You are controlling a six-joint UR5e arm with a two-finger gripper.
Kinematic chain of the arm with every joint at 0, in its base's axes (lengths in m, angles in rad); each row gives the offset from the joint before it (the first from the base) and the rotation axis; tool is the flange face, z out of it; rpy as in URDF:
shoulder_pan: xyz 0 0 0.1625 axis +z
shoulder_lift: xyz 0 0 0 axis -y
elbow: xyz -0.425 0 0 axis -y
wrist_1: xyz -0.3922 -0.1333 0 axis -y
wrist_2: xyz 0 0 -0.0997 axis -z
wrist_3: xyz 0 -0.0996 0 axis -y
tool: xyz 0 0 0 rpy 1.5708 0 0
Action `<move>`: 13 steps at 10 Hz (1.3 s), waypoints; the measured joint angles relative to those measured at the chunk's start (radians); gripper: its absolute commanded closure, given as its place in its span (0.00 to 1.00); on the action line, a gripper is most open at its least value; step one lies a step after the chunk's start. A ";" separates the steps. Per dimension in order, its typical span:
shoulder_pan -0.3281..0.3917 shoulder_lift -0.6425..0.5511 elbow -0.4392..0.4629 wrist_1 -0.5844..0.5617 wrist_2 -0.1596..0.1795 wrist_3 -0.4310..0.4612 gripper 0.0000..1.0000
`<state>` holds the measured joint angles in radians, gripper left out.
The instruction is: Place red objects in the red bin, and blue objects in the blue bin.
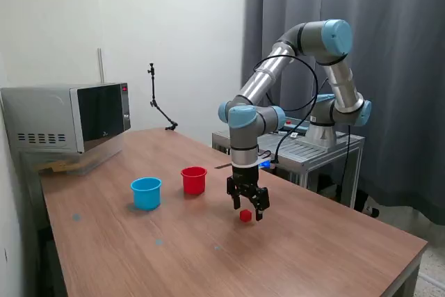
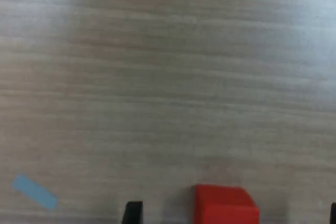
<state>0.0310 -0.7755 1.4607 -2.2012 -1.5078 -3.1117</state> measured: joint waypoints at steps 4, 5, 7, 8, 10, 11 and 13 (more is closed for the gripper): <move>-0.003 0.001 -0.002 0.000 -0.009 -0.002 0.00; -0.003 0.001 -0.002 0.000 -0.010 -0.002 0.00; -0.003 0.001 0.000 0.000 -0.011 -0.003 1.00; -0.003 0.001 0.000 0.000 -0.011 -0.003 1.00; -0.003 0.001 0.000 0.000 -0.011 -0.004 1.00; -0.003 0.001 0.000 0.000 -0.011 -0.004 1.00; -0.003 0.001 0.000 0.000 -0.011 -0.004 1.00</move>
<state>0.0282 -0.7747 1.4608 -2.2013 -1.5187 -3.1155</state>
